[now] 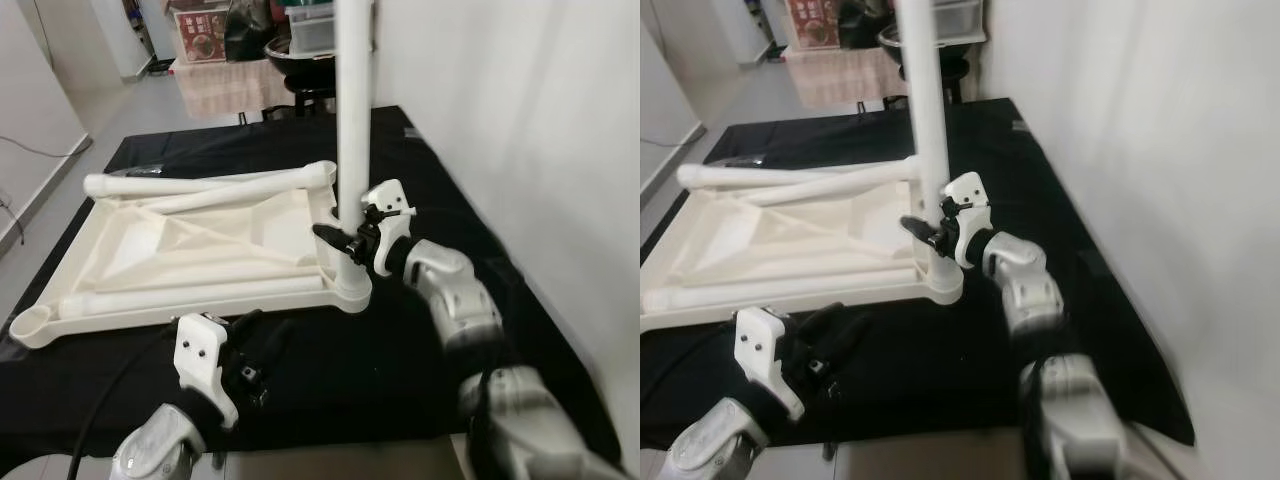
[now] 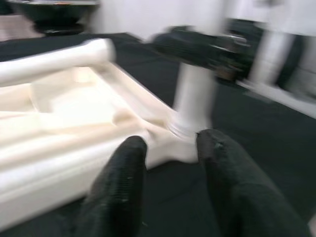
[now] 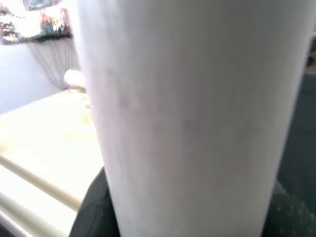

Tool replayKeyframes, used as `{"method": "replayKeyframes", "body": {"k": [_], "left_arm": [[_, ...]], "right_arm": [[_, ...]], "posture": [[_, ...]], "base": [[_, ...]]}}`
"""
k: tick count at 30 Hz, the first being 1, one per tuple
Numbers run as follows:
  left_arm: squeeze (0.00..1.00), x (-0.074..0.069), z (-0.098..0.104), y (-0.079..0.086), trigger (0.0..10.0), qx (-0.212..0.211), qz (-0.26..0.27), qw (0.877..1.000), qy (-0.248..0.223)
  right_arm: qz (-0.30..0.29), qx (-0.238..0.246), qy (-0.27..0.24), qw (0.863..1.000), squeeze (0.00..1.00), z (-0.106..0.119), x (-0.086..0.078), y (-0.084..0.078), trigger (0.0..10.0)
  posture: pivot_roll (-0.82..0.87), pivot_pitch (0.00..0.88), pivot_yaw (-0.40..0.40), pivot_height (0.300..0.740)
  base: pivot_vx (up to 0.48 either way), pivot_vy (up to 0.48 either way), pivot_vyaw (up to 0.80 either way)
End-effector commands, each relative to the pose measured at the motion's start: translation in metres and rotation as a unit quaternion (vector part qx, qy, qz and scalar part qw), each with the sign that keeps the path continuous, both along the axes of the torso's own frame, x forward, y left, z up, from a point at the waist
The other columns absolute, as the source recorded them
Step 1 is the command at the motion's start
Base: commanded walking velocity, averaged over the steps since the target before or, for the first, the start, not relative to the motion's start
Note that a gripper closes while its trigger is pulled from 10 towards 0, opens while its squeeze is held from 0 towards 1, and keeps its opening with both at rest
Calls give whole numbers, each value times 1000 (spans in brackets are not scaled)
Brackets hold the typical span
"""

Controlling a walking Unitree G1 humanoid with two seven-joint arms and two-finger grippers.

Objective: Building children table

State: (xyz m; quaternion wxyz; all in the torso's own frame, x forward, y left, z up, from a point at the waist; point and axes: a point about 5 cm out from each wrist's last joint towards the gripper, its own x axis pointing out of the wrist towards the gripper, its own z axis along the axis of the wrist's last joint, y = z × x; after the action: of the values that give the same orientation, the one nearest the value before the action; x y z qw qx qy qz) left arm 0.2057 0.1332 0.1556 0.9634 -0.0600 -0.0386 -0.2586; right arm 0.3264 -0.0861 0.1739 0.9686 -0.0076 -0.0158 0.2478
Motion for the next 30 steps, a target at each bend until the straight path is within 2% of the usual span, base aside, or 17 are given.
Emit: {"method": "replayKeyframes", "body": {"k": [1, 8, 9, 14, 15, 16, 17, 18, 19, 20, 21, 22, 23, 24, 25, 28, 30], "left_arm": [[0, 1, 0, 2, 0, 1, -1, 1000, 1], [0, 5, -1, 2, 0, -4, 1, 1000, 2], [0, 6, -1, 2, 0, -4, 6, 1000, 0], [0, 7, -1, 3, 0, -3, 15, 1000, -2], [0, 7, -1, 3, 0, -3, 16, 1000, -2], [0, 7, -1, 3, 0, -3, 16, 1000, -2], [0, 8, -1, 1, 0, -2, 14, 1000, -2], [0, 8, -1, 1, 0, -2, 14, 1000, -2], [0, 9, -1, 1, 7843, 0, 15, 1000, -2], [0, 9, -1, 1, 7843, 0, 15, 1000, -2], [0, 9, -2, 0, 10000, 1, 16, 1000, -2], [0, 10, -2, 0, 10000, 1, 16, 1000, -2], [0, 10, -2, 0, 10000, 1, 16, 1000, -2], [0, 10, -2, 0, 10000, 0, 17, 1000, -2], [0, 10, -2, -1, 10000, 0, 17, 1000, -2], [0, 10, -2, -1, 10000, 0, 17, 1000, -2], [0, 9, -2, -1, 10000, 0, 17, 1000, -2]], "right_arm": [[6, -9, 49, 999, 0, -17, -11, 9, 0], [38, -54, 23, 998, 0, -13, 4, 10, 0], [36, -59, 24, 997, 0, -11, 7, 10, 10000], [47, -49, 34, 997, 0, -5, 6, 13, 10000], [63, -27, 31, 997, 1000, 5, 7, 14, 10000], [63, -27, 31, 997, 1000, 5, 7, 14, 10000], [143, 5, 5, 990, 1000, 26, 16, 16, 10000], [143, 5, 5, 990, 1000, 26, 16, 16, 10000], [252, 24, -10, 967, 1000, 41, 24, 16, 10000], [252, 24, -10, 967, 1000, 41, 24, 16, 10000], [314, 26, -14, 949, 1000, 46, 24, 17, 10000], [350, 25, -16, 936, 1000, 48, 23, 17, 10000], [350, 25, -16, 936, 1000, 48, 23, 17, 10000], [391, 6, -14, 920, 0, 46, 23, 17, 10000], [412, -13, -9, 911, 0, 44, 25, 17, 10000], [412, -13, -9, 911, 0, 44, 25, 17, 10000], [424, -21, 0, 905, 0, 42, 28, 18, 10000]], "posture": [[-83, 106, 63, 740], [-90, 92, 49, 740], [-89, 91, 48, 740], [-87, 89, 48, 740], [-85, 85, 47, 740], [-85, 85, 47, 740], [-87, 76, 44, 740], [-87, 76, 44, 740], [-85, 74, 42, 740], [-85, 74, 42, 740], [-82, 71, 40, 740], [-81, 70, 40, 740], [-81, 70, 40, 740], [-77, 68, 39, 740], [-71, 68, 38, 740], [-71, 68, 38, 740], [-70, 68, 37, 740]], "base": [[0, 0, 0], [0, 0, 0], [0, 0, 0], [0, 0, 0], [0, 0, 0], [0, 0, 0], [0, 0, 0], [0, 0, 0], [0, 0, 0], [0, 0, 0], [0, 0, 0], [0, 0, 0], [0, 0, 0], [0, 0, 0], [0, 0, 0], [0, 0, 0], [0, 0, 0]]}}
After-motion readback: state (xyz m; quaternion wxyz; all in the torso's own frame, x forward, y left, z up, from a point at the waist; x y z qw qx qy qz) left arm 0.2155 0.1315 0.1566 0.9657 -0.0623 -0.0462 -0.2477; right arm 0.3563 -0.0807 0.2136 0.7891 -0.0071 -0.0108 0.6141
